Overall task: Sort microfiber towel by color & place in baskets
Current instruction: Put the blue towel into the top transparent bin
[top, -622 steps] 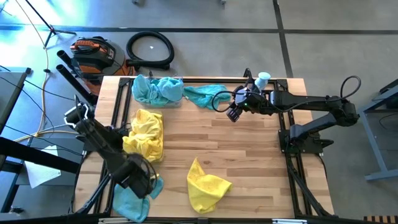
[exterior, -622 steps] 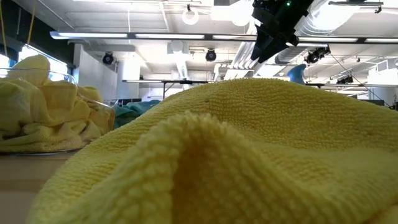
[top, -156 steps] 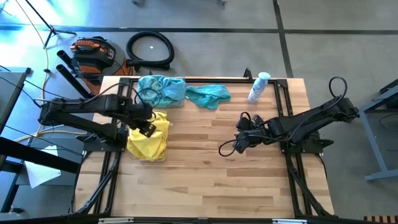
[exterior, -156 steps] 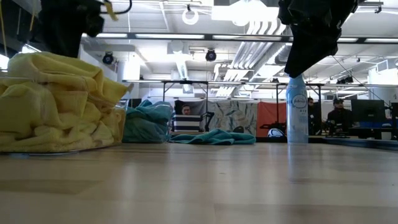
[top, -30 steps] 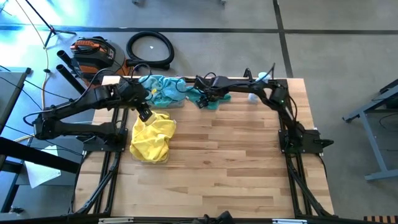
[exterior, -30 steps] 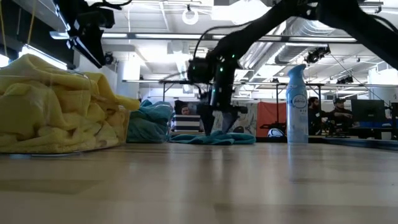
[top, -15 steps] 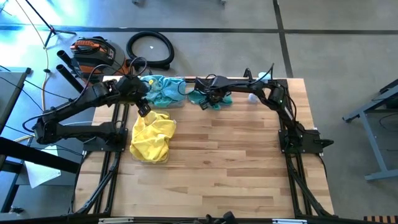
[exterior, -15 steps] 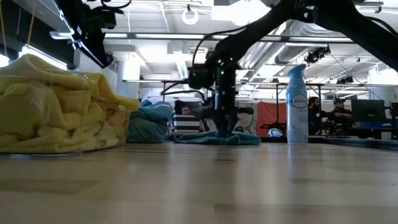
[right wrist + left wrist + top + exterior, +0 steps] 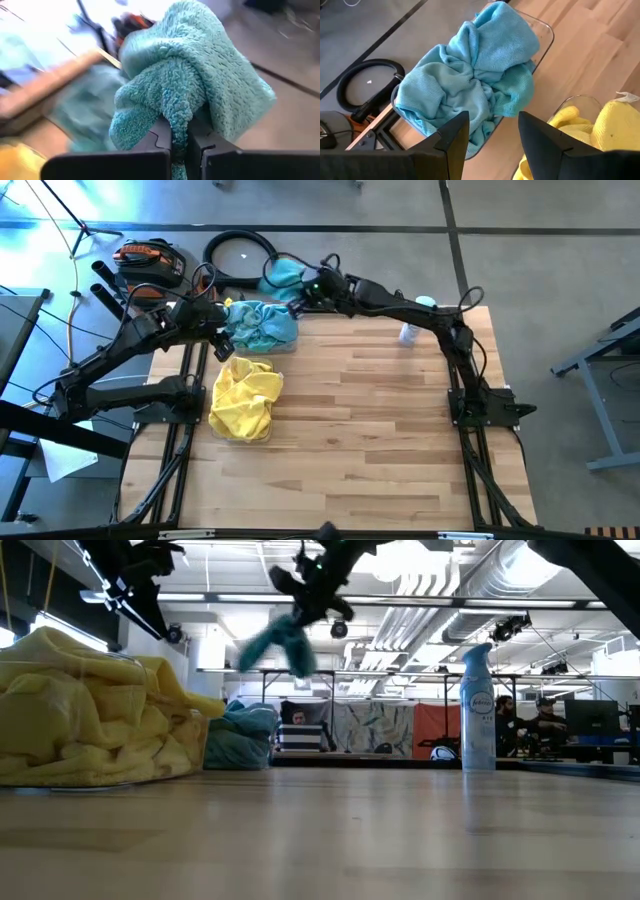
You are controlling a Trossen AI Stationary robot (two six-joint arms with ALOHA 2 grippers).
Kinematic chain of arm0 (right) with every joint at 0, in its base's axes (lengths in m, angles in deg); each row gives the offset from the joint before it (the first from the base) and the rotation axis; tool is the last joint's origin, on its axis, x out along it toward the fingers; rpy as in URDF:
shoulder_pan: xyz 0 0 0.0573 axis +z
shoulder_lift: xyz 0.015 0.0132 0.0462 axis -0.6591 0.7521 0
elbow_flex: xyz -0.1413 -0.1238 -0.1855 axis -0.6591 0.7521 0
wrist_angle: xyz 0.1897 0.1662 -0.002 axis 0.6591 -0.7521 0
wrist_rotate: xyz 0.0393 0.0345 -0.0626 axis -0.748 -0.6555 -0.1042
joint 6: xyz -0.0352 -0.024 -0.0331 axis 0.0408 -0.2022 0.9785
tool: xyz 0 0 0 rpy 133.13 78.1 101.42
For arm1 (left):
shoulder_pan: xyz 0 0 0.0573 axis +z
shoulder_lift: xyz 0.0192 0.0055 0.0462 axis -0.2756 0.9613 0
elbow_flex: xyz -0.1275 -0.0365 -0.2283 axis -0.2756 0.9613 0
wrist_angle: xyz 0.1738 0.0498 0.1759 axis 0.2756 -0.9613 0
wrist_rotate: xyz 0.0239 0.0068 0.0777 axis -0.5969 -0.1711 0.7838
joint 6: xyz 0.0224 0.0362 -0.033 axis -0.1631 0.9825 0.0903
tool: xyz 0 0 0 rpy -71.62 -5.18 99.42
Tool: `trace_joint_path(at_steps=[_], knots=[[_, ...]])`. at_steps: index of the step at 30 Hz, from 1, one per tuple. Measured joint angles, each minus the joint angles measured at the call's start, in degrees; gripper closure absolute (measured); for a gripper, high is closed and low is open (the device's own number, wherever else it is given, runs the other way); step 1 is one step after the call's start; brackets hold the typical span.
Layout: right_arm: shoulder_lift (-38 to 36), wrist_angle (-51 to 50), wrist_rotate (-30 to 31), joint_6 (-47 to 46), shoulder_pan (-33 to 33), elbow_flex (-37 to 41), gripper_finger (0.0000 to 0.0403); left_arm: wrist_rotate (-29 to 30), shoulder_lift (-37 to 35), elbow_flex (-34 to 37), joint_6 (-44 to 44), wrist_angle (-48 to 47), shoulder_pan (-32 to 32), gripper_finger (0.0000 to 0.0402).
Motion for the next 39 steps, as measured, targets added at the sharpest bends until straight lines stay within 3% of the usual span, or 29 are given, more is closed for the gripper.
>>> trace_joint_path(at_steps=[5,16,21,28,35,39], knots=[[0.24,13.43,-5.36,4.24,0.84,0.05,0.0399,0.01,-0.79,0.00,-0.26,0.15,0.39,0.0241],[10.23,18.76,-14.56,5.40,0.79,0.42,0.0400,0.01,-1.53,0.00,-1.81,3.24,0.37,0.0241],[14.42,22.11,-18.95,5.38,0.78,0.41,0.0376,-0.01,-1.53,0.00,-2.73,3.27,0.37,0.0241],[17.00,18.68,-23.48,1.26,0.05,0.44,0.0296,-0.20,-1.52,0.00,-4.56,3.27,0.37,0.0241],[13.16,18.09,-29.42,0.83,-2.44,0.35,0.0183,-0.69,0.78,0.00,-6.55,4.61,0.37,0.0241],[10.76,16.29,-34.73,0.84,-3.76,0.35,0.0144,-0.71,3.58,0.00,-8.88,8.08,0.32,0.0241]])
